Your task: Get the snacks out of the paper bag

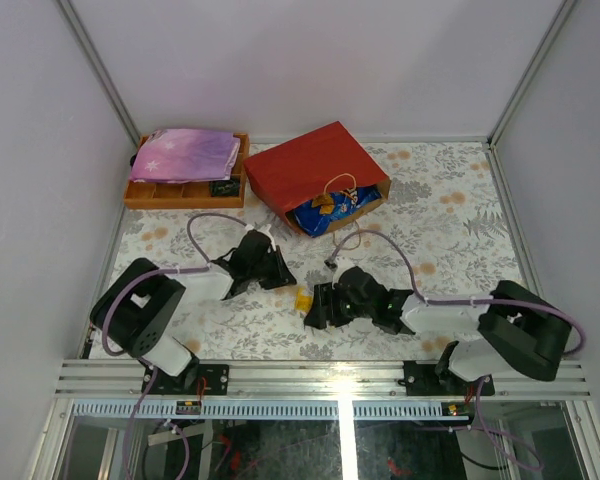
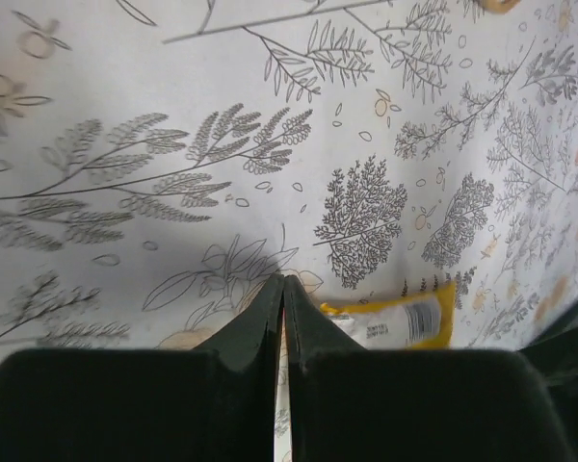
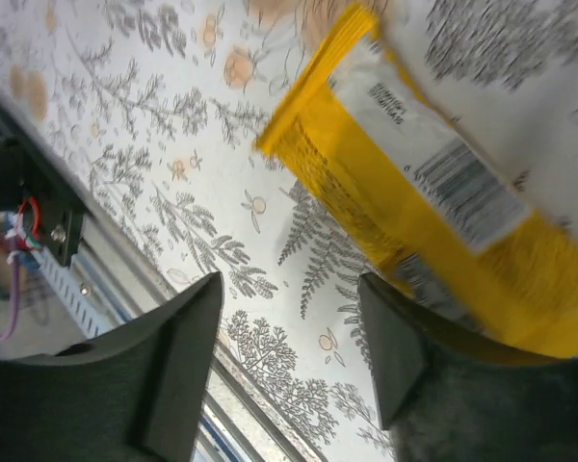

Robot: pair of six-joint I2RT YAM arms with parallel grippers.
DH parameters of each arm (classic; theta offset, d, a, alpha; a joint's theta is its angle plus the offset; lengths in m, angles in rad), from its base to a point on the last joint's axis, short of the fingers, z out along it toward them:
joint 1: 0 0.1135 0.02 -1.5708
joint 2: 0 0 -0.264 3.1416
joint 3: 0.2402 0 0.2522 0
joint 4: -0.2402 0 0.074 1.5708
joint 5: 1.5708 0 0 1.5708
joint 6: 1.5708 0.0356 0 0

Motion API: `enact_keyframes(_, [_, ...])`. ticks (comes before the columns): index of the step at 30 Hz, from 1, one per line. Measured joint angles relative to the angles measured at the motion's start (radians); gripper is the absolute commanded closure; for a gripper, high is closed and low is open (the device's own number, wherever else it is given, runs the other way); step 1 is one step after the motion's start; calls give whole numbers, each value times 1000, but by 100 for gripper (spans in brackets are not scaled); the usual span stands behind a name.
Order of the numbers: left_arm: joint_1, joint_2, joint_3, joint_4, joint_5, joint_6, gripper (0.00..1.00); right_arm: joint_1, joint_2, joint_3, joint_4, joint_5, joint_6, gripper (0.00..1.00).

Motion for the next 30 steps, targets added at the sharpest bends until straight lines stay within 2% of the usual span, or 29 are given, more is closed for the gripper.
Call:
enact_keyframes(1, [0,-18,5,-32,-12,12,93,0,-32,28,-74,31,-32,24])
enact_keyframes(4, [1,-109,9,-105,-34,47,56,-2,-114,98,-223,93,-99,19])
enact_keyframes(6, [1,-183,10,-133,-34,72,42,-4,-179,130,-295,116,-135,18])
enact_keyframes(8, [1,-241,12,-143,-25,81,32,-9,-245,139,-343,130,-152,19])
enact_keyframes(15, [1,-319,-1,-143,39,60,32,-105,-508,51,-471,166,-119,27])
enact_keyframes(17, [1,-324,-21,-143,47,49,36,-175,-568,-13,-491,163,-99,31])
enact_keyframes(19, [1,-323,-45,-141,55,34,46,-237,-597,-69,-504,146,-80,35])
enact_keyframes(23, [1,-308,-90,-125,70,10,54,-286,-552,-134,-474,101,-44,45])
enact_keyframes(30, [1,-247,-151,-40,112,-48,60,-331,-348,-184,-213,8,53,49])
